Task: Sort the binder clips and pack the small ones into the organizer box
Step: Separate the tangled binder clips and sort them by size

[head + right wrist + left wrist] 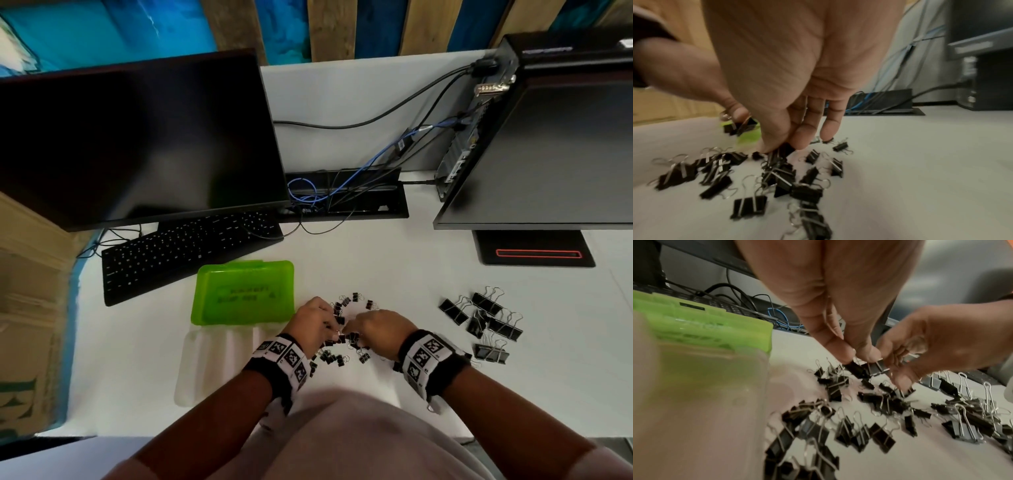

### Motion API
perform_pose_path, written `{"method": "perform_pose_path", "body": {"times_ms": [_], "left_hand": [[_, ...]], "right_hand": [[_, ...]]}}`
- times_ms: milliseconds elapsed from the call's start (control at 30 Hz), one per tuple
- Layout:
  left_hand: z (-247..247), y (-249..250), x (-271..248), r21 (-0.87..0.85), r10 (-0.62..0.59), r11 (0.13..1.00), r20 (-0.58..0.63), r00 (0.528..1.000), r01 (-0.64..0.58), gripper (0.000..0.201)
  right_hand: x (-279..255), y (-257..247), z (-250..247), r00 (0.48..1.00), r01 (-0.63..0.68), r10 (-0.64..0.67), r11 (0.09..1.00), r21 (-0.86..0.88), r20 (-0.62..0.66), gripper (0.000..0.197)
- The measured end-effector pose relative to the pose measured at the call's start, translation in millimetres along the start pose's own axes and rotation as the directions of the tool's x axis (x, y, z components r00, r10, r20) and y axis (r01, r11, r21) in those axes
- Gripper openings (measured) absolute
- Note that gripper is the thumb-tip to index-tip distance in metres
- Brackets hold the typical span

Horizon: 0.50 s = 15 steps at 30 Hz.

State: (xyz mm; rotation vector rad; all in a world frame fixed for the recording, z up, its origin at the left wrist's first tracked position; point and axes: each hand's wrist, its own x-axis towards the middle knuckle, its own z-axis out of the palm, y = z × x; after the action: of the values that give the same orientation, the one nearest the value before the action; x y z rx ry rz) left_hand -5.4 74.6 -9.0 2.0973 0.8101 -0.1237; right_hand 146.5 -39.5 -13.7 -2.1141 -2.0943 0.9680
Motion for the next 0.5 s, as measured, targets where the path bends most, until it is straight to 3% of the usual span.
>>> {"method": "perform_pose_path", "body": {"times_ms": [100, 167, 367, 500], "left_hand": [[-8.1, -0.8, -2.4, 0.007, -0.005, 1.000, 0.014, 1.000, 0.005, 0.011], [-14.2, -1.9, -3.9, 0.006, -0.048, 0.999, 0.039, 0.998, 0.047, 0.008], [-34.1, -4.2, 5.2, -0.051, -0.023, 0.998, -0.007, 1.000, 0.022, 0.006], [-43.3, 5.9, 23.4, -0.077, -0.020, 0.997, -0.051, 0.998, 0.016, 0.005]], "right_hand": [[5.1, -16.1, -1.0, 0.994, 0.072, -0.057, 0.983, -0.172, 0.089, 0.029], [9.4, -18.5, -1.4, 0.991, 0.043, -0.024, 0.989, -0.139, 0.131, 0.029], [14.1, -13.3, -1.3, 0.984, -0.112, 0.086, 0.980, 0.164, 0.157, 0.015], [4.1, -1.8, -20.0, 0.991, -0.122, 0.086, 0.884, 0.451, 0.099, 0.011]]}}
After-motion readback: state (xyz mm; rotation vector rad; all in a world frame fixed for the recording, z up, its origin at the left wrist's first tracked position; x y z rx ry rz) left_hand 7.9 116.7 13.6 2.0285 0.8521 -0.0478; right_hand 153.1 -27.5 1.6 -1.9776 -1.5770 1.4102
